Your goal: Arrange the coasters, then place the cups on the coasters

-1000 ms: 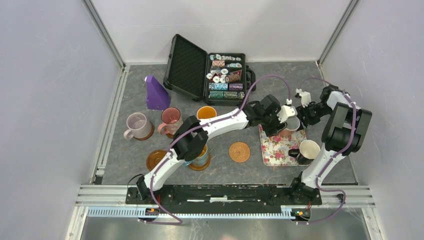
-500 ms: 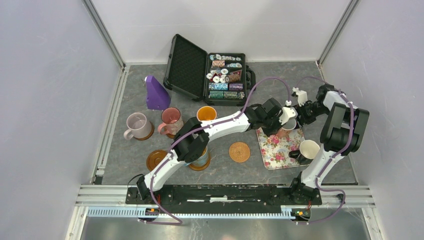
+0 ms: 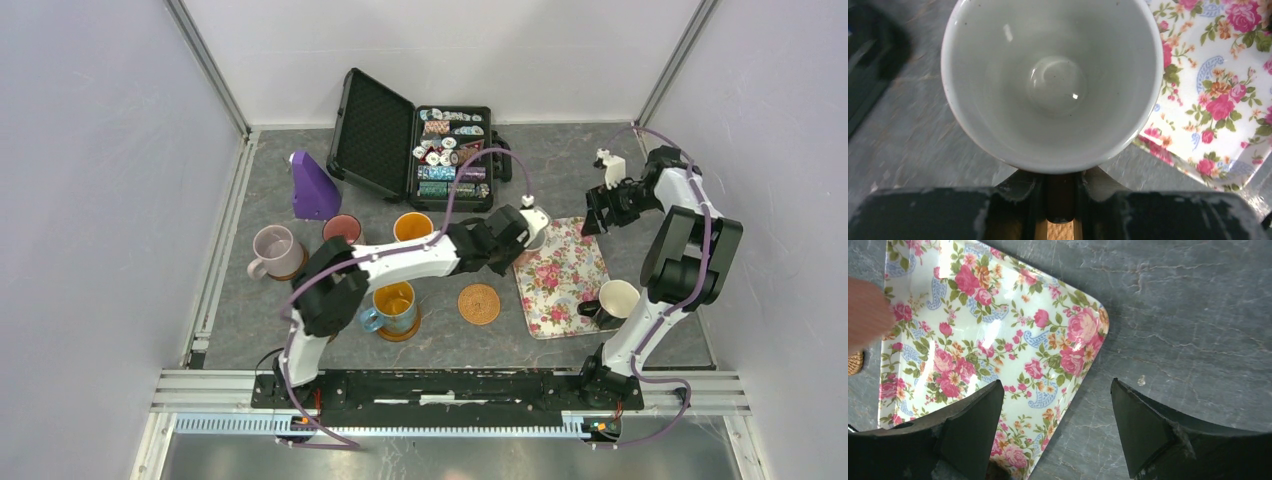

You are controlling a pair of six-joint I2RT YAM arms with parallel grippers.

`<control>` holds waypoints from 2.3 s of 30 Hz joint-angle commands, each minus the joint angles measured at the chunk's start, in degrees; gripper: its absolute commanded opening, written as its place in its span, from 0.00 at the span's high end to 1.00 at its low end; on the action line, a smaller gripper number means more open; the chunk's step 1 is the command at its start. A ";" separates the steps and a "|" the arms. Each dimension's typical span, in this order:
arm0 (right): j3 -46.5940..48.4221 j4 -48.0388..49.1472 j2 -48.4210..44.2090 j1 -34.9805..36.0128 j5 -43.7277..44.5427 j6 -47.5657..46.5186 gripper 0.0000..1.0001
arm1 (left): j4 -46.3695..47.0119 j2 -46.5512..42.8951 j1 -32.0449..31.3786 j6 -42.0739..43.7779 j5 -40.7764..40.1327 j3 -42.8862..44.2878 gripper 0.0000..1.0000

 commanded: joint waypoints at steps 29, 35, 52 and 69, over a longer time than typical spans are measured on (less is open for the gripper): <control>-8.32 2.92 -9.70 -0.82 1.27 -0.08 0.12 | 4.20 -32.03 -12.11 -31.13 -22.85 -32.77 0.98; -9.90 3.24 -10.18 -0.83 1.55 -0.75 0.12 | 6.20 -29.66 -12.30 -32.27 -21.24 -32.65 0.98; -11.42 3.53 -10.31 -0.83 1.82 -2.55 0.12 | 5.41 -25.23 -12.79 -34.51 -19.47 -30.93 0.87; -12.38 3.15 -10.95 -1.34 1.90 -3.78 0.12 | 6.52 -25.32 -12.98 -33.31 -16.66 -31.74 0.48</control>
